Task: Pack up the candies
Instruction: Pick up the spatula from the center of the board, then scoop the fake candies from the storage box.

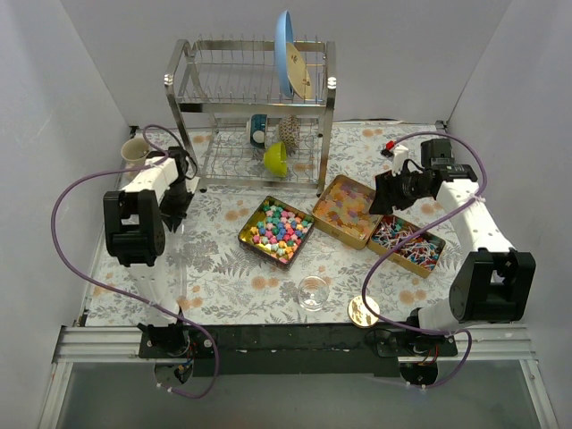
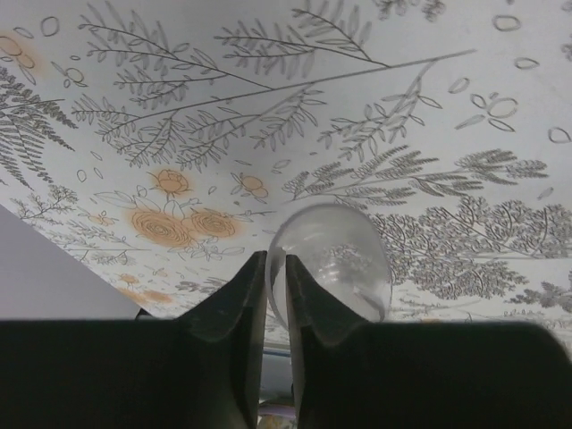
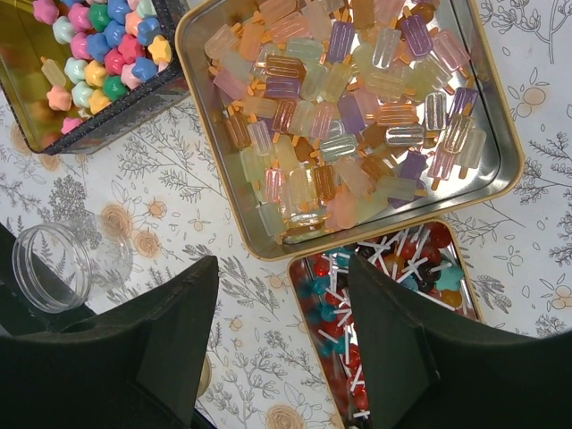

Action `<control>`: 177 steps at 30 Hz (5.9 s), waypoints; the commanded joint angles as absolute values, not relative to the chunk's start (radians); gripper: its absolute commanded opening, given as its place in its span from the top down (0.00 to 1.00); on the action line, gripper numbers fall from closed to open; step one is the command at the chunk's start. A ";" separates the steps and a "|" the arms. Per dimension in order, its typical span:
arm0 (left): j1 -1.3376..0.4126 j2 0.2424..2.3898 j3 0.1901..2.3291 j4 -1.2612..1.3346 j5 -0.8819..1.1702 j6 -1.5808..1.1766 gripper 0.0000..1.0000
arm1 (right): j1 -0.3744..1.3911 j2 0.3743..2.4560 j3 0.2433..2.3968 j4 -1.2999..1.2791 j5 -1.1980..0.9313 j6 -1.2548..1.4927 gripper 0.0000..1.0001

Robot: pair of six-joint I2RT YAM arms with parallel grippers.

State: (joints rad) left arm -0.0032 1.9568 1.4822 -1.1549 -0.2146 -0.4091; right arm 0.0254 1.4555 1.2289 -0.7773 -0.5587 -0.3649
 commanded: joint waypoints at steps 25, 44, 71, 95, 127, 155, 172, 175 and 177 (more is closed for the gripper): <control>0.325 1.252 1.197 -1.042 0.673 -0.638 1.00 | 0.434 1.233 1.451 -0.765 -0.373 -0.304 0.02; 0.325 1.104 0.989 -0.693 1.002 -1.179 1.00 | 0.946 1.534 1.681 -0.624 -0.183 -0.383 0.03; 0.331 1.127 1.003 -0.632 1.045 -1.353 1.00 | 1.137 1.681 1.707 -0.457 0.081 -0.362 0.30; 0.345 1.127 0.953 -0.598 1.082 -1.295 0.70 | 1.138 1.660 1.635 -0.440 0.135 -0.382 0.99; 0.113 1.304 0.812 -0.592 0.652 -1.077 0.66 | 0.811 1.414 1.494 -0.943 0.204 -1.095 0.99; 0.061 1.571 0.747 -0.373 0.744 -1.241 1.00 | 1.011 1.940 1.876 -1.288 0.726 -1.310 0.99; 0.025 1.632 0.753 -0.334 0.706 -1.247 1.00 | 1.054 2.082 1.862 -1.307 0.861 -1.269 0.99; 0.025 1.652 0.761 -0.337 0.695 -1.236 1.00 | 1.063 2.072 1.835 -1.305 0.813 -1.261 0.99; 0.022 1.655 0.770 -0.341 0.707 -1.236 1.00 | 1.068 2.072 1.824 -1.307 0.804 -1.247 0.99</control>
State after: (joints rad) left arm 0.0288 1.6531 0.7345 -0.3534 0.7082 -1.2518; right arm 1.0573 2.0708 1.8420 -1.2552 0.8383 -1.1557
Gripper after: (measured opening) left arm 0.009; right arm 0.364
